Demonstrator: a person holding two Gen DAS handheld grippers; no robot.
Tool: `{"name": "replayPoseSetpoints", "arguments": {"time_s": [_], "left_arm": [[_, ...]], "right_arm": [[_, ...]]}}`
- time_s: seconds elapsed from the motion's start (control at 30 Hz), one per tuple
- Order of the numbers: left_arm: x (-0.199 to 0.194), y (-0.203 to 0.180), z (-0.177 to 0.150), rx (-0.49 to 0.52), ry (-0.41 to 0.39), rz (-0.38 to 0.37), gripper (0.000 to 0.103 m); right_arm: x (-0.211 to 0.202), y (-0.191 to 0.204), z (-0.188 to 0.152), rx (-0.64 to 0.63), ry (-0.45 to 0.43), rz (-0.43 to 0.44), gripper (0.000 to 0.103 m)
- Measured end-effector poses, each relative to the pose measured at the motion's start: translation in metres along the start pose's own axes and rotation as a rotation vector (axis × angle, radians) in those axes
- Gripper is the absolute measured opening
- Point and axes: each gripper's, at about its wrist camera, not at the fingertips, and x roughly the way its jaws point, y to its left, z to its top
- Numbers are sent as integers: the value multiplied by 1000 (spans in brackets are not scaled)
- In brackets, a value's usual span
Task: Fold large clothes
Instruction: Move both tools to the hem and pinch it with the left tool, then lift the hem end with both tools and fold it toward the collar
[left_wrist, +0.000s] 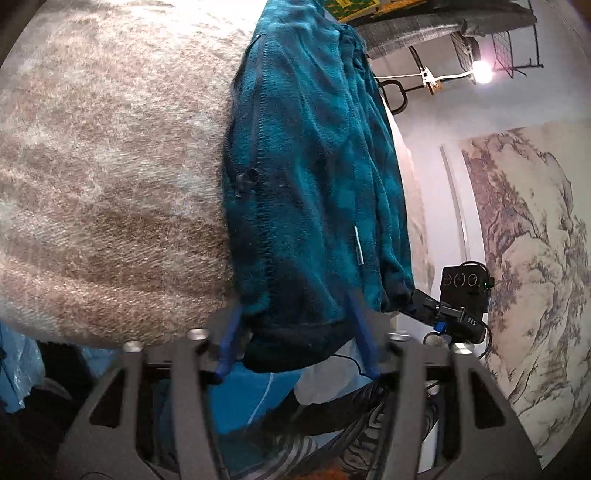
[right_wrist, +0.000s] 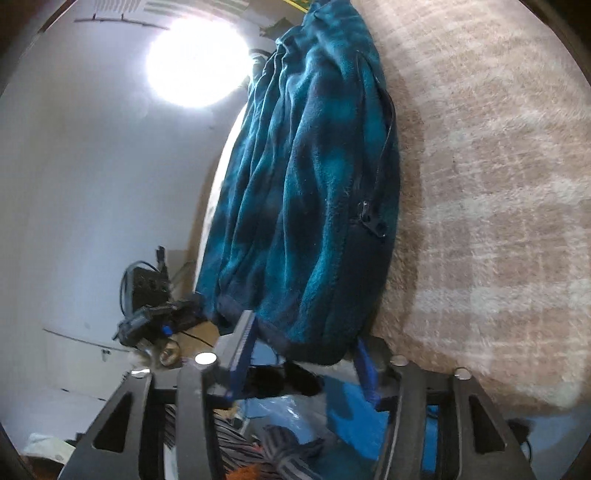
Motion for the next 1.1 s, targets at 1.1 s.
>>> {"name": "replayPoseSetpoints", "arguments": {"time_s": [1.1], "left_arm": [[-24,-65,115,-115,-267,-164,17]], "right_arm": [[-43,62,112,-27,-279,76,18]]}}
